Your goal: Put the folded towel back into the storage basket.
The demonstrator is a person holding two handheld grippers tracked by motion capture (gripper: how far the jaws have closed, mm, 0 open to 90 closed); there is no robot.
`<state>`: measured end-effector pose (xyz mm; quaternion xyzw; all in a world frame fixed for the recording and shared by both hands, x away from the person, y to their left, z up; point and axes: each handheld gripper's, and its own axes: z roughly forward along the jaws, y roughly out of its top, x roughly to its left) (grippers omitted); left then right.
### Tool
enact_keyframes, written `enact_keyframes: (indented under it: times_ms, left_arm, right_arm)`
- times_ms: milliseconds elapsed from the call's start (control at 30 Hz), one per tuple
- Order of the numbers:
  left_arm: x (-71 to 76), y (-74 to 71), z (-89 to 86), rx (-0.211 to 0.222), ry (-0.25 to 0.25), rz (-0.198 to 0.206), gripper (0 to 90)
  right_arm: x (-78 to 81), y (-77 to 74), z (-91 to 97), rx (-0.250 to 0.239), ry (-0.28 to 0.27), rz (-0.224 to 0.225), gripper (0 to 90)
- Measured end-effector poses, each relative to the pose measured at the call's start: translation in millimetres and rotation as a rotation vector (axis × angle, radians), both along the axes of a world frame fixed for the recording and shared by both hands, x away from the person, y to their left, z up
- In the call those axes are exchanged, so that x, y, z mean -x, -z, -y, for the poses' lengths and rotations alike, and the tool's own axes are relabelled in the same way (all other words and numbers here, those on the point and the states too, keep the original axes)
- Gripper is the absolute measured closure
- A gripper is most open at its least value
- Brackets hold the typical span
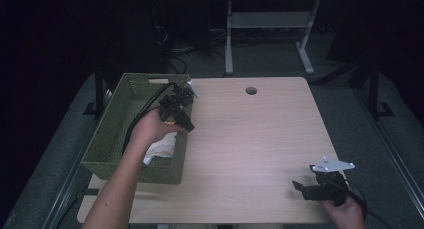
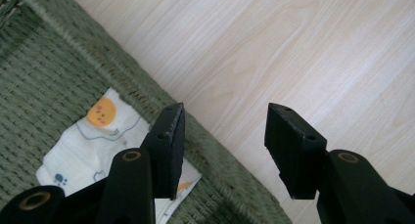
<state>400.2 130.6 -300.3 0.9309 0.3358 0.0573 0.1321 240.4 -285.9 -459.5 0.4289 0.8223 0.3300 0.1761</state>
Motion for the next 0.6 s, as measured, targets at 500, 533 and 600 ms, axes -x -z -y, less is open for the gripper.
enact_keyframes:
  times_ms: [500, 533, 600]
  left_arm:
    - [1.5, 11.5, 18.4, 0.024, 0.007, -0.005, 49.8]
    - [1.1, 12.6, 19.6, 0.018, 0.015, -0.006, 49.8]
    - [1.8, 16.7, 24.3, 0.01, 0.026, -0.008, 49.3]
  right_arm:
    - [0.6, -0.4, 0.1, -0.001, -0.005, 0.001, 15.4]
    - [0.6, -0.4, 0.1, -0.001, -0.005, 0.001, 15.4]
    - [0.5, -0.3, -0.5, 0.0, -0.004, -0.002, 15.4]
